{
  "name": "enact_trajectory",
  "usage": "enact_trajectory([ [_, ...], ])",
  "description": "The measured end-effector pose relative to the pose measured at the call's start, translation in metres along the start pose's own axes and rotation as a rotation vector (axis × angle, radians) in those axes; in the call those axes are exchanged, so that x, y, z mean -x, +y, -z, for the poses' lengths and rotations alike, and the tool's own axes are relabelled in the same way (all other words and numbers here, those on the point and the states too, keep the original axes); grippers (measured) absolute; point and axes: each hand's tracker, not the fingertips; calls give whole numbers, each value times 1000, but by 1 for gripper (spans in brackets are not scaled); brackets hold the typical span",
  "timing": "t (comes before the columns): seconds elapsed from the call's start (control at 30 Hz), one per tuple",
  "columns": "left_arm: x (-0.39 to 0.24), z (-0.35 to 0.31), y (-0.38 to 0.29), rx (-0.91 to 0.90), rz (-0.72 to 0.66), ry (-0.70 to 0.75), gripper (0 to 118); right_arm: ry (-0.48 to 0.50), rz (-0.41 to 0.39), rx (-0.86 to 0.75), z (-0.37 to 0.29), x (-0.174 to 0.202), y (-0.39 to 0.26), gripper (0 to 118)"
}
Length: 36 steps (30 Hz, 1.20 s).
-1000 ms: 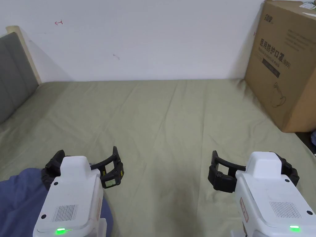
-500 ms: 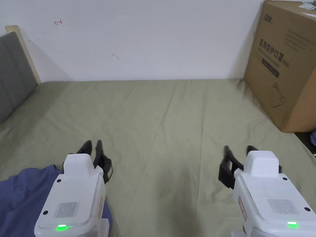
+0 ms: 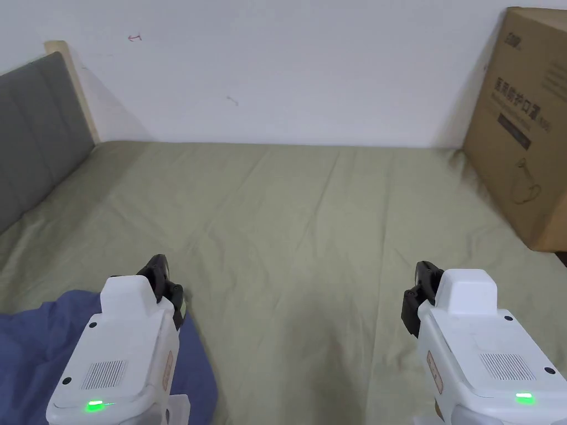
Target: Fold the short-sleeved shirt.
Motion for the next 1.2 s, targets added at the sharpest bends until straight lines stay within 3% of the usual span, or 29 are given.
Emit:
enact_trajectory([
  [0.63, 159, -72, -5, 74, 15, 339, 0, 370, -10, -12, 15, 148, 10, 0],
  [0.83, 173, -63, -14, 233, -2, 303, 0, 400, -7, -5, 10, 160, 7, 0],
  [1.03, 171, -30, -33, 400, -36, 224, 1, 379, -17, 2, 8, 147, 3, 0],
  [1.17, 168, 5, -50, 528, -97, 169, 29, 348, -23, 12, 10, 134, 0, 0],
  [1.2, 167, 16, -56, 566, -116, 160, 29, 339, -24, 15, 11, 130, 0, 0],
])
